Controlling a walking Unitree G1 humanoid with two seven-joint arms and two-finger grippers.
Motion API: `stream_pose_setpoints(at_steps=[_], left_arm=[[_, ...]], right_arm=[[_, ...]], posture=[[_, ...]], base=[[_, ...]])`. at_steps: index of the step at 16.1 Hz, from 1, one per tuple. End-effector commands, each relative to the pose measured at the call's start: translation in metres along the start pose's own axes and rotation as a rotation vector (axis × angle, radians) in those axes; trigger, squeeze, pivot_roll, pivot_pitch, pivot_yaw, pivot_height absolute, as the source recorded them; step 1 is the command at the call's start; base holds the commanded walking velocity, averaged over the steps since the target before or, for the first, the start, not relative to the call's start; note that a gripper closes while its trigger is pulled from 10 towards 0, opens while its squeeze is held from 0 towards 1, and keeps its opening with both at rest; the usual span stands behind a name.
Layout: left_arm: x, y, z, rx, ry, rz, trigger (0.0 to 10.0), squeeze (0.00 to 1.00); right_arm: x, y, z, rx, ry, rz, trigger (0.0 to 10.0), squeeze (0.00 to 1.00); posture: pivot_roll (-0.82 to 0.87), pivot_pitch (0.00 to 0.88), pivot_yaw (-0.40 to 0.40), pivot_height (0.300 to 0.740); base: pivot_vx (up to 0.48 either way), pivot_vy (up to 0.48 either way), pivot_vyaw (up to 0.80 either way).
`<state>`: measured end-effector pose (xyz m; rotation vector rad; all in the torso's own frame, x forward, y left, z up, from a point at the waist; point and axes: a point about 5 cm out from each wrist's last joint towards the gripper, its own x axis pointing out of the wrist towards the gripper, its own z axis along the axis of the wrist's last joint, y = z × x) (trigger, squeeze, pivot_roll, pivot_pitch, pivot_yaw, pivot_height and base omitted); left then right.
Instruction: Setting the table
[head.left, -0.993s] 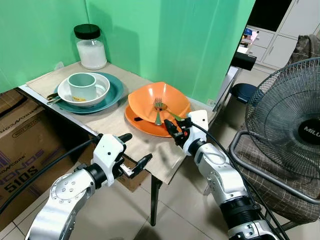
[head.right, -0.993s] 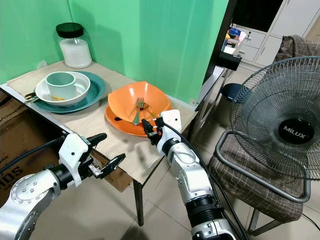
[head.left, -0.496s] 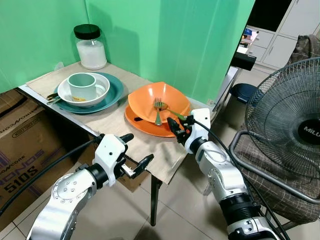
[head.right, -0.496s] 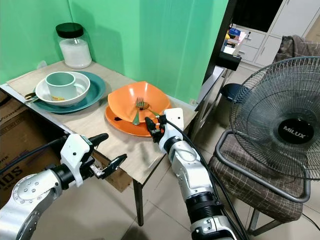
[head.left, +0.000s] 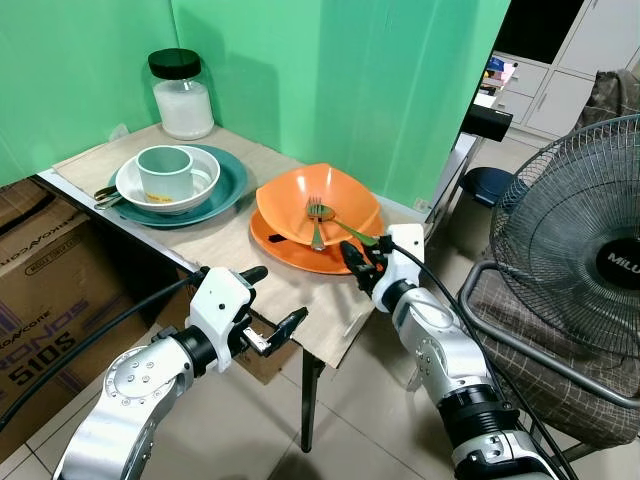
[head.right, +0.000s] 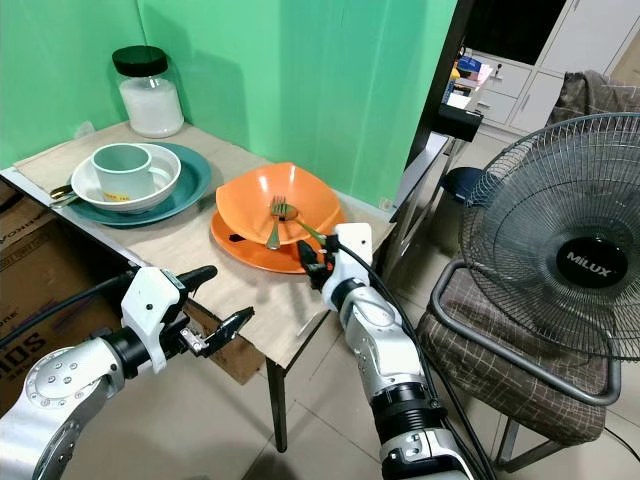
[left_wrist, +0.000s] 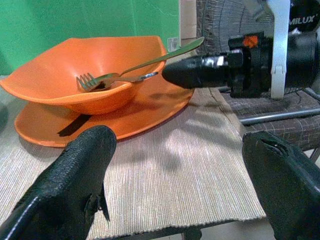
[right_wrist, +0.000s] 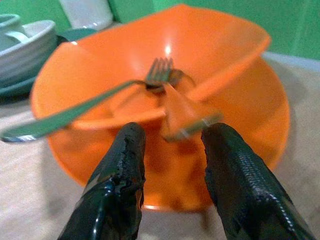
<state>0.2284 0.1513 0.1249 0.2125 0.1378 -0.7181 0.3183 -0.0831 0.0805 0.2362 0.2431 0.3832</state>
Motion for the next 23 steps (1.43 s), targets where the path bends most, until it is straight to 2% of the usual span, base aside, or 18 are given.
stream_pose_setpoints(at_steps=[1,6,9,16,23], left_arm=[[0.004,0.000,0.003,0.009,-0.008,-0.008,10.0,0.03],[0.004,-0.003,0.003,0.003,-0.011,-0.021,10.0,0.02],[0.004,-0.004,0.003,-0.001,-0.010,-0.021,10.0,0.02],[0.003,-0.004,0.002,-0.002,-0.009,-0.017,10.0,0.02],[0.003,-0.003,0.002,-0.002,-0.007,-0.016,10.0,0.02]], right_arm=[[0.001,-0.004,0.004,0.004,-0.020,-0.020,10.0,0.00],[0.000,-0.007,0.014,0.041,-0.163,0.017,10.0,0.00],[0.001,-0.009,0.016,0.035,-0.192,0.023,10.0,0.00],[0.007,-0.009,0.013,-0.010,-0.160,0.030,10.0,0.00],[0.010,-0.008,0.011,-0.005,-0.155,0.029,9.9,0.00]], posture=[[0.08,0.000,-0.059,0.740],[0.08,0.000,-0.059,0.740],[0.09,0.000,-0.062,0.740],[0.09,0.000,-0.063,0.740],[0.09,0.000,-0.061,0.740]], base=[[0.000,0.000,0.00],[0.000,0.000,0.00],[0.000,0.000,0.00],[0.000,0.000,0.00],[0.000,0.000,0.00]])
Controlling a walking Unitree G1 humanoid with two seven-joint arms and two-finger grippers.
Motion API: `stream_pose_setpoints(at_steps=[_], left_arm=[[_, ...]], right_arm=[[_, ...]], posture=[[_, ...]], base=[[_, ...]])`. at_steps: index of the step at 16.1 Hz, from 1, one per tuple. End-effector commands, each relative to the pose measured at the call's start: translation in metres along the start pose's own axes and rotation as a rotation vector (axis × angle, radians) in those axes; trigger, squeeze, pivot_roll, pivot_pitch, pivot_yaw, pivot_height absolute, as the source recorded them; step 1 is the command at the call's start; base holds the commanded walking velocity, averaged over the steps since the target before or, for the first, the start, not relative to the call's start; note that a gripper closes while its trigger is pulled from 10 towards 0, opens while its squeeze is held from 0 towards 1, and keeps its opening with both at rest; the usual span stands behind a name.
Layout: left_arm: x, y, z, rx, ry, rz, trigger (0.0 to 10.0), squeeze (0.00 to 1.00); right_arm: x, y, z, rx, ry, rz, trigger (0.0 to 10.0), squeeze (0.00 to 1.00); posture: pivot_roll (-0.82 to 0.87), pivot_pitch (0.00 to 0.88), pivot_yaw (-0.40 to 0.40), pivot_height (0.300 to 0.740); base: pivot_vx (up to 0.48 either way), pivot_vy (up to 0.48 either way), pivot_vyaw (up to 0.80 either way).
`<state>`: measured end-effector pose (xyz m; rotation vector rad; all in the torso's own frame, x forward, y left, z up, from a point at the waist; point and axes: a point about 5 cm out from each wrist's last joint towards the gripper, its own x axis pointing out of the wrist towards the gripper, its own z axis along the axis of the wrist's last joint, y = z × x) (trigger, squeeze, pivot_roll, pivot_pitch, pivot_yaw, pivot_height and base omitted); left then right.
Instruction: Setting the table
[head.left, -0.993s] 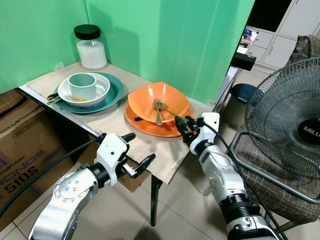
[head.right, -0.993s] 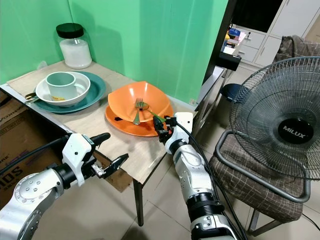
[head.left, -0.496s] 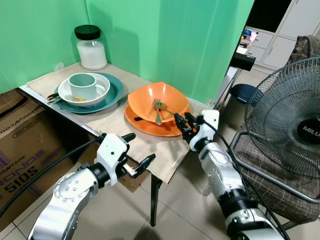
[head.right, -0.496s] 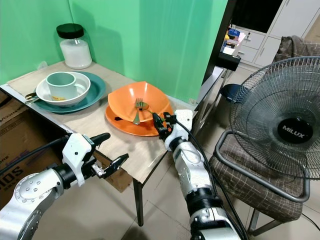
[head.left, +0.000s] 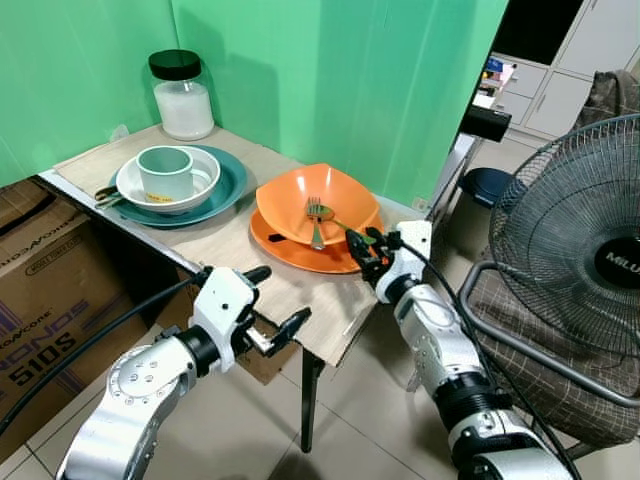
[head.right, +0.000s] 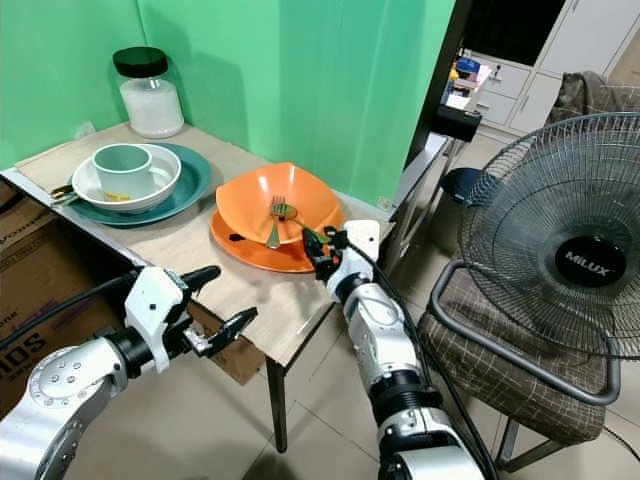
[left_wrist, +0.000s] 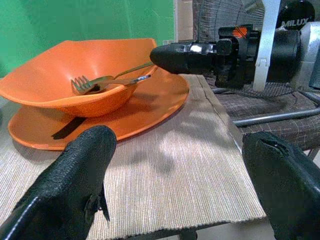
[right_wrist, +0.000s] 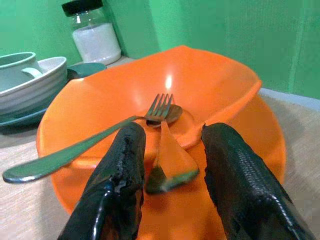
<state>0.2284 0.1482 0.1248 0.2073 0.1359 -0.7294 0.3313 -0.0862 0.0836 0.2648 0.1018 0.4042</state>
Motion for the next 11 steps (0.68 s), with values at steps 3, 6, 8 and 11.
stream_pose_setpoints(at_steps=[3,6,8,11], left_arm=[[0.0007,-0.0013,0.0018,0.001,-0.002,-0.005,10.0,0.02],[0.0007,-0.0012,0.0020,0.001,-0.002,-0.006,10.0,0.02],[0.0009,-0.0009,0.0020,0.003,-0.001,-0.007,10.0,0.02],[0.0014,-0.0004,0.0025,0.003,-0.002,-0.006,10.0,0.02]], right_arm=[[0.0016,-0.0016,0.0044,0.002,-0.024,-0.007,5.5,0.00],[0.0022,-0.0013,0.0040,0.003,-0.023,-0.004,3.4,0.00],[0.0027,-0.0009,0.0033,0.003,-0.020,-0.002,1.3,0.00],[0.0032,-0.0008,0.0032,0.002,-0.018,-0.002,0.5,0.00]], posture=[[0.09,0.000,-0.060,0.740],[0.09,0.000,-0.060,0.740],[0.09,0.000,-0.059,0.740],[0.09,0.000,-0.058,0.740]], base=[[0.000,0.000,0.00],[0.000,0.000,0.00],[0.000,0.000,0.00],[0.000,0.000,0.00]])
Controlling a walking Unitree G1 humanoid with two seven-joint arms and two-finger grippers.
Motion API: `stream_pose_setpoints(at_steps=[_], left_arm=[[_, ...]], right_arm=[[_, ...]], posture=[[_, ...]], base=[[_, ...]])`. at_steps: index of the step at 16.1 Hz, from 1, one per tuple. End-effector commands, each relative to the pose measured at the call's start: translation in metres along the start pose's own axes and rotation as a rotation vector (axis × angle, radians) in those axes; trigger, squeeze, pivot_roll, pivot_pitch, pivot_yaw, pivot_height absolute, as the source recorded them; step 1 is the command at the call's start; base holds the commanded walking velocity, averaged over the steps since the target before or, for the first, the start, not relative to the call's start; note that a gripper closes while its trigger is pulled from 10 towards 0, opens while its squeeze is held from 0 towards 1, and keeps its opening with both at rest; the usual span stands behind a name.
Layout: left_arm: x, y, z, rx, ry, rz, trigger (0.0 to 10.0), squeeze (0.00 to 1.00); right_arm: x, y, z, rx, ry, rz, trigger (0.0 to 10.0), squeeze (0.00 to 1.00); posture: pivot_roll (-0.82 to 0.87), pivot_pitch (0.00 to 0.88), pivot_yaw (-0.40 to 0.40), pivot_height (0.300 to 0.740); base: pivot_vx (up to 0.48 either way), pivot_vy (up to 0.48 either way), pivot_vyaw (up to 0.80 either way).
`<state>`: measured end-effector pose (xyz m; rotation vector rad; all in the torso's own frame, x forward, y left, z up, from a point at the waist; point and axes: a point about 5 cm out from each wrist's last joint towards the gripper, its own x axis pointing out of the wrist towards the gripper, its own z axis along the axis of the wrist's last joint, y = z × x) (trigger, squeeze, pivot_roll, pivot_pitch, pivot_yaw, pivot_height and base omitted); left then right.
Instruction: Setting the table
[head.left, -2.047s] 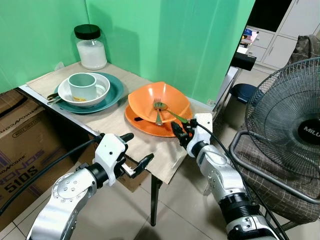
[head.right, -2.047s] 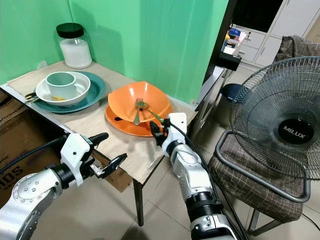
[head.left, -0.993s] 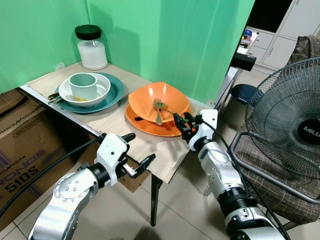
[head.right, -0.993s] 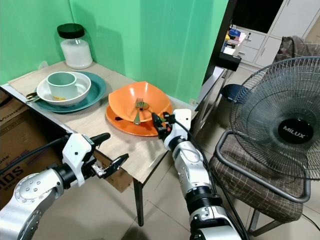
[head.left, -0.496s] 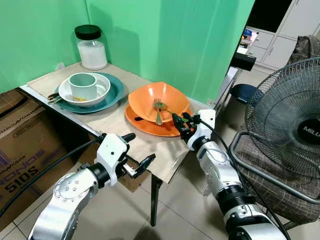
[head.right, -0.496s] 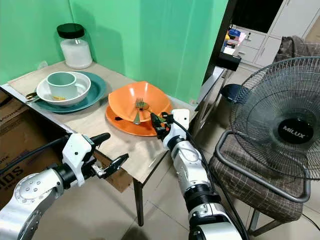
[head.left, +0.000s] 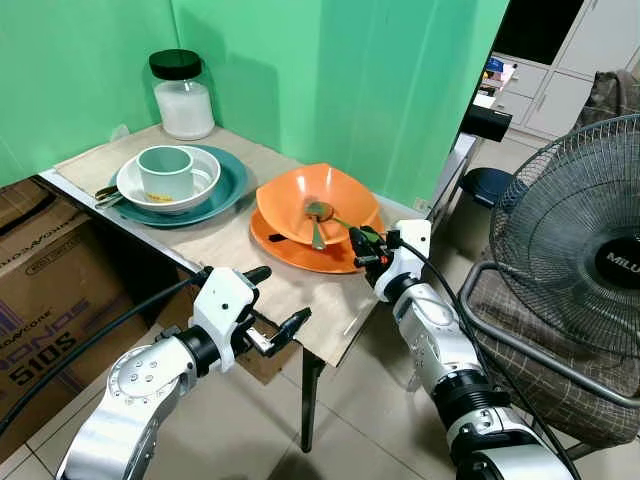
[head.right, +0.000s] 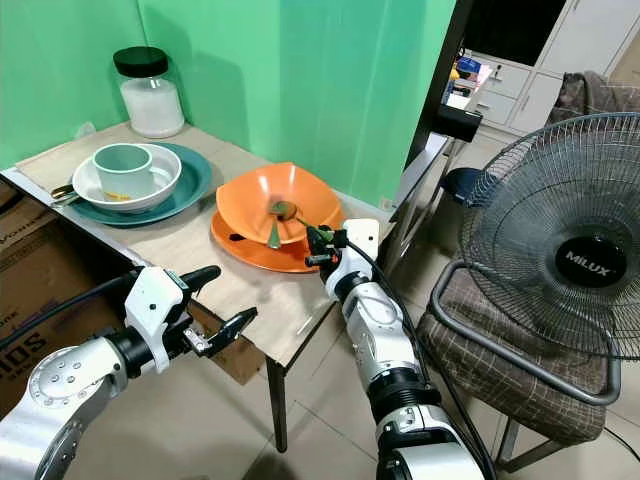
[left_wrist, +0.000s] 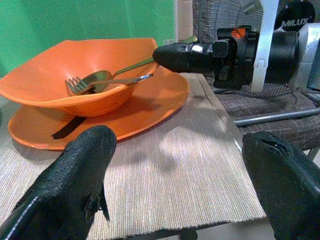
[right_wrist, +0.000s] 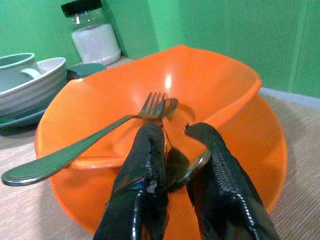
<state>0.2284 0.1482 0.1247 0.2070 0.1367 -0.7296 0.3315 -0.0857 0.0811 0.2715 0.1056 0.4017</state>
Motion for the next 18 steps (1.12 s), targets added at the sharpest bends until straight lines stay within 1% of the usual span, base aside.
stream_pose_setpoints(at_steps=[1,2,8,9,10,11,12,13,15,18], left_arm=[[0.001,0.000,0.003,0.003,-0.003,-0.006,10.0,0.02],[0.002,0.000,0.003,0.004,-0.004,-0.007,10.0,0.02],[0.003,0.000,0.004,0.006,-0.007,-0.008,10.0,0.02],[0.004,0.000,0.004,0.006,-0.007,-0.007,10.0,0.03],[0.003,0.000,0.004,0.007,-0.007,-0.008,10.0,0.02],[0.003,0.000,0.004,0.006,-0.008,-0.007,10.0,0.02],[0.004,0.000,0.004,0.007,-0.008,-0.007,10.0,0.02],[0.004,0.000,0.004,0.007,-0.009,-0.007,10.0,0.03],[0.004,0.000,0.004,0.009,-0.010,-0.007,10.0,0.03],[0.004,0.000,0.005,0.010,-0.012,-0.006,10.0,0.03]], right_arm=[[0.003,0.000,0.006,-0.006,-0.020,0.001,0.4,0.00],[0.003,0.000,0.006,-0.006,-0.022,0.003,0.0,0.00],[0.004,0.000,0.008,-0.006,-0.033,0.002,0.0,0.00],[0.004,0.000,0.009,-0.006,-0.034,0.002,0.4,0.00],[0.004,0.000,0.009,-0.008,-0.035,0.002,3.8,0.00],[0.004,0.000,0.009,-0.008,-0.036,0.001,5.2,0.00],[0.004,0.000,0.009,-0.008,-0.039,0.000,4.8,0.00],[0.004,0.000,0.010,-0.005,-0.042,-0.001,0.0,0.00],[0.005,0.000,0.012,0.006,-0.057,-0.001,0.0,0.00],[0.002,0.000,0.017,0.025,-0.106,0.006,0.0,0.00]], posture=[[0.09,0.000,-0.058,0.740],[0.09,0.000,-0.056,0.740],[0.09,0.000,-0.055,0.740],[0.08,0.000,-0.055,0.740],[0.08,0.000,-0.055,0.740],[0.08,0.000,-0.055,0.740],[0.09,0.000,-0.055,0.740],[0.09,0.000,-0.055,0.740],[0.09,0.000,-0.055,0.740],[0.09,0.000,-0.054,0.740]], base=[[0.000,0.000,0.00],[0.000,0.000,0.00],[0.000,0.000,0.00],[0.000,0.000,0.00],[0.000,0.000,0.00],[0.000,0.000,0.00],[0.000,0.000,0.00],[0.000,0.000,0.00],[0.000,0.000,0.00],[0.000,0.000,0.00]])
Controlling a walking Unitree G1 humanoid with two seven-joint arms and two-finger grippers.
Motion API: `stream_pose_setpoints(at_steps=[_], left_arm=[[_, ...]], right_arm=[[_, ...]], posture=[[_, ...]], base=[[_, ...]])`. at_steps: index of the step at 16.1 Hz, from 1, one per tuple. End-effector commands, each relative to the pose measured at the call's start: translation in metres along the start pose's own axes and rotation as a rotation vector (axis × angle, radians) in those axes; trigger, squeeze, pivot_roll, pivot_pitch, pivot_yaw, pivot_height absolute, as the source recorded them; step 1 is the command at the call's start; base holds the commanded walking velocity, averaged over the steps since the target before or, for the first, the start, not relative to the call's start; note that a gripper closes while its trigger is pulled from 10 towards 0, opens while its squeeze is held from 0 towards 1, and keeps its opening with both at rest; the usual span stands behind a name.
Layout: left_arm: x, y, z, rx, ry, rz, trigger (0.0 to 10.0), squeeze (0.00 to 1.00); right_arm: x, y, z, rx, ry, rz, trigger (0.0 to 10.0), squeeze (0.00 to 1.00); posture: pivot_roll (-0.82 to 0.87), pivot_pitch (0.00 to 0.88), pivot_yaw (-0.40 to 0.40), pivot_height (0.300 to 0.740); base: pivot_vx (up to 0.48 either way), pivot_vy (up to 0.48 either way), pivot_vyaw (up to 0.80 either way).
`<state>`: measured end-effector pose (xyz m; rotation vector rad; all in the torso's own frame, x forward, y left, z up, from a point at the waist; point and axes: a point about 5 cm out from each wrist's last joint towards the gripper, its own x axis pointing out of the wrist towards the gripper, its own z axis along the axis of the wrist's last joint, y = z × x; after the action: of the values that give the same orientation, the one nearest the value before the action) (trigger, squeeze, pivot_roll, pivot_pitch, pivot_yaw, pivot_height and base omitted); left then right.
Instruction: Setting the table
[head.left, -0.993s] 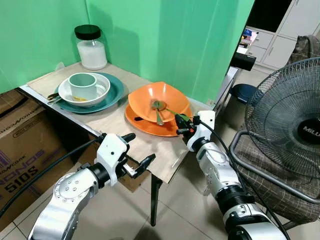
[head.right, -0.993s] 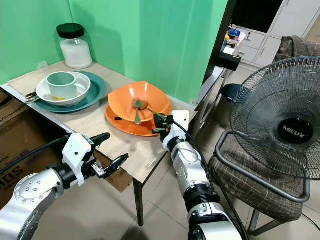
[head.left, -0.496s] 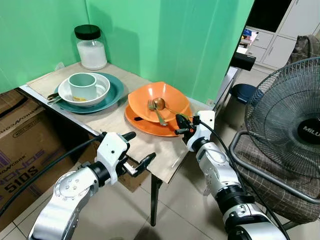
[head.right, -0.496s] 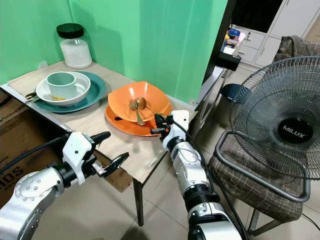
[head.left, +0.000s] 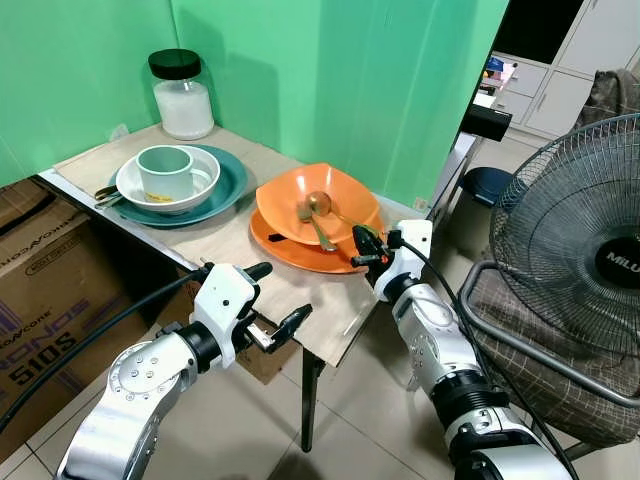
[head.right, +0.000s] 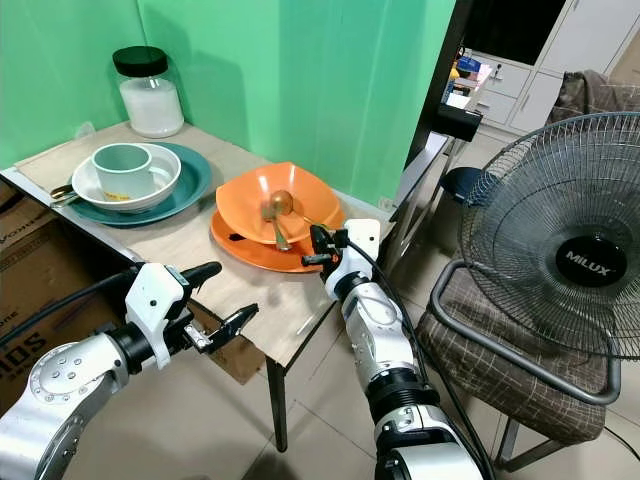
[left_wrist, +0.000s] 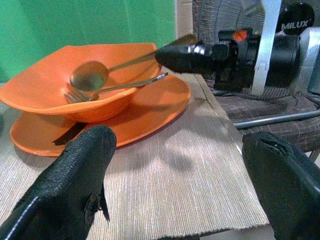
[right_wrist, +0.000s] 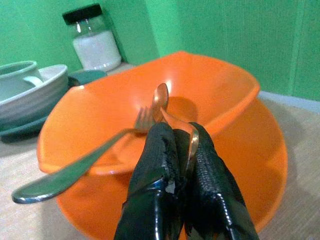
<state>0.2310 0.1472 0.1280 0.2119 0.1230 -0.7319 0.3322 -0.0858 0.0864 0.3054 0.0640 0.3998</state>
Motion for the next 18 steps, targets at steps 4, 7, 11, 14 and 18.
stream_pose_setpoints(at_steps=[4,7,11,14,18], left_arm=[[0.001,-0.001,0.001,0.003,-0.003,-0.003,10.0,0.03],[0.001,-0.001,0.001,0.004,-0.004,0.002,10.0,0.02],[0.004,0.001,0.001,-0.003,-0.021,0.060,10.0,0.02],[0.010,0.007,0.011,-0.002,-0.085,0.156,10.0,0.01],[0.022,0.004,0.025,0.004,-0.167,0.299,10.0,0.00]], right_arm=[[-0.006,-0.004,0.017,-0.007,-0.118,0.007,0.0,0.00],[-0.015,-0.005,0.021,-0.033,-0.159,0.023,0.0,0.00],[-0.034,-0.001,0.041,-0.117,-0.266,0.070,0.0,0.00],[-0.059,0.002,0.061,-0.190,-0.361,0.057,0.0,0.00],[-0.095,0.010,0.068,-0.302,-0.360,0.007,10.0,0.00]], posture=[[0.09,0.000,-0.056,0.740],[0.09,0.000,-0.055,0.740],[0.08,0.000,-0.048,0.740],[0.08,0.000,-0.046,0.740],[0.07,0.000,-0.040,0.740]], base=[[0.000,0.000,0.00],[0.000,0.000,0.00],[0.000,0.000,0.00],[0.000,0.000,0.00],[0.000,0.000,0.00]])
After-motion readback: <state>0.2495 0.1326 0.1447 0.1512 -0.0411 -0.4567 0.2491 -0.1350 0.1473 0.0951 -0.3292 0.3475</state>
